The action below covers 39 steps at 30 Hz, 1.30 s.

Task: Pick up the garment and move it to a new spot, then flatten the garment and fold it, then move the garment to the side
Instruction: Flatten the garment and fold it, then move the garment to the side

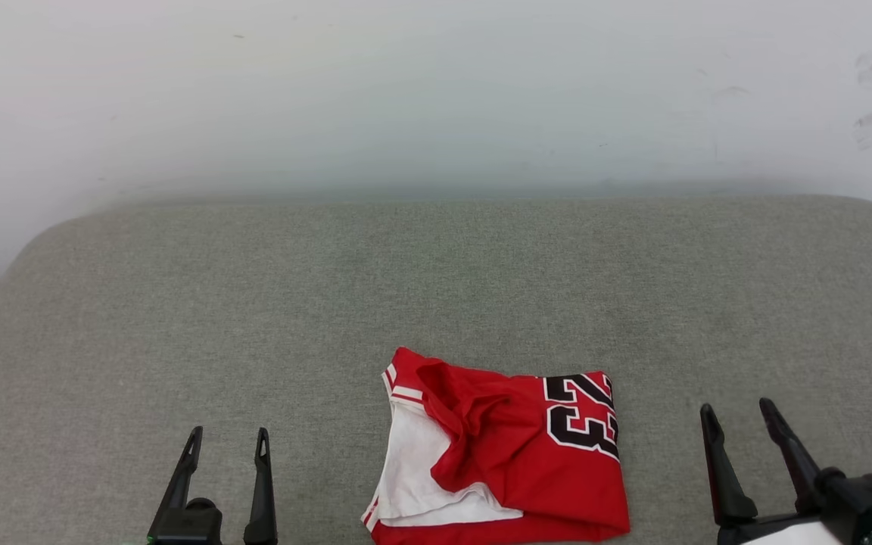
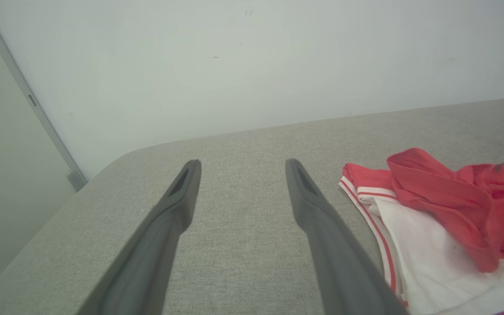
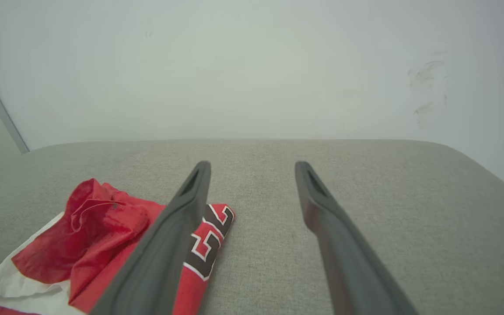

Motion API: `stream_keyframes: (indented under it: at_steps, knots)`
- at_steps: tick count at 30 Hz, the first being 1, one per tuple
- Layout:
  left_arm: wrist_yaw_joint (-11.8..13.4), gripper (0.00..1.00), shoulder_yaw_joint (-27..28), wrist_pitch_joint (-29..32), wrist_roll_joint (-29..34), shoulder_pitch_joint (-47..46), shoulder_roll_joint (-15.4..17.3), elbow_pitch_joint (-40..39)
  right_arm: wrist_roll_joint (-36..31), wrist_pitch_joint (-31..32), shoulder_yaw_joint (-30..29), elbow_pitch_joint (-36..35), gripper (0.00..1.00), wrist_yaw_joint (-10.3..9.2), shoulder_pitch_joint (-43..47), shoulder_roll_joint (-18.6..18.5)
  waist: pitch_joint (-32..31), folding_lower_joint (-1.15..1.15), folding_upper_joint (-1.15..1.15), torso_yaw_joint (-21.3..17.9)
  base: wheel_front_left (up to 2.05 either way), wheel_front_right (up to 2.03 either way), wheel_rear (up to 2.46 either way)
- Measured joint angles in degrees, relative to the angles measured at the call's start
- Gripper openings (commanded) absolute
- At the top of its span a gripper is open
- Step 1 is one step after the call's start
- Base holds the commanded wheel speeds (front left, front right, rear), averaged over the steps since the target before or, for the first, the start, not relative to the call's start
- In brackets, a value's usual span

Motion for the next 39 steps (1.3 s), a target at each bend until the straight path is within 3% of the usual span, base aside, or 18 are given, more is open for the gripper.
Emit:
stream_keyframes:
  at_steps: [5,12,19,23,26,30,39]
  knots:
    - [0.0,1.00,0.0,0.0,0.0,0.0,-0.3,0.1,-0.1,0.4,-0.9,-1.1,1.00,0.01,-4.6,-1.9,0.3,0.00,0.00,0.0,0.00,0.00,0.00]
    - [-0.2,1.00,-0.2,0.0,0.1,-0.4,-0.6,0.2,5.5,8.2,0.4,-2.5,1.00,0.00,-15.7,-10.0,1.5,0.00,0.00,0.3,0.00,0.00,0.00]
    - [-0.6,1.00,-0.4,0.0,0.1,-1.7,-0.8,0.3,17.7,26.7,8.4,-1.7,1.00,0.01,-23.8,-19.3,3.0,0.00,0.00,1.1,0.00,0.00,0.00]
    - [-0.7,1.00,-0.4,0.0,0.2,-2.7,-0.8,0.2,27.0,38.7,12.2,0.0,1.00,0.00,-25.8,-22.4,4.2,0.00,0.00,1.7,0.00,0.00,0.00]
    - [-0.7,1.00,-0.5,0.0,0.2,-3.0,-0.9,0.3,32.8,46.1,13.8,1.9,1.00,0.00,-25.8,-23.1,5.0,0.00,0.00,2.1,0.00,0.00,0.00]
    - [-1.1,1.00,-0.8,0.0,0.5,-4.2,-1.2,0.3,37.4,51.6,15.0,4.6,1.00,0.00,-25.7,-23.0,6.3,0.00,0.00,2.8,0.00,0.00,0.00]
    - [-1.7,1.00,-1.5,0.0,0.7,-7.1,-1.6,0.8,40.3,52.7,18.2,11.6,1.00,0.00,-25.7,-21.2,9.7,0.01,0.00,5.5,0.00,0.00,0.00]
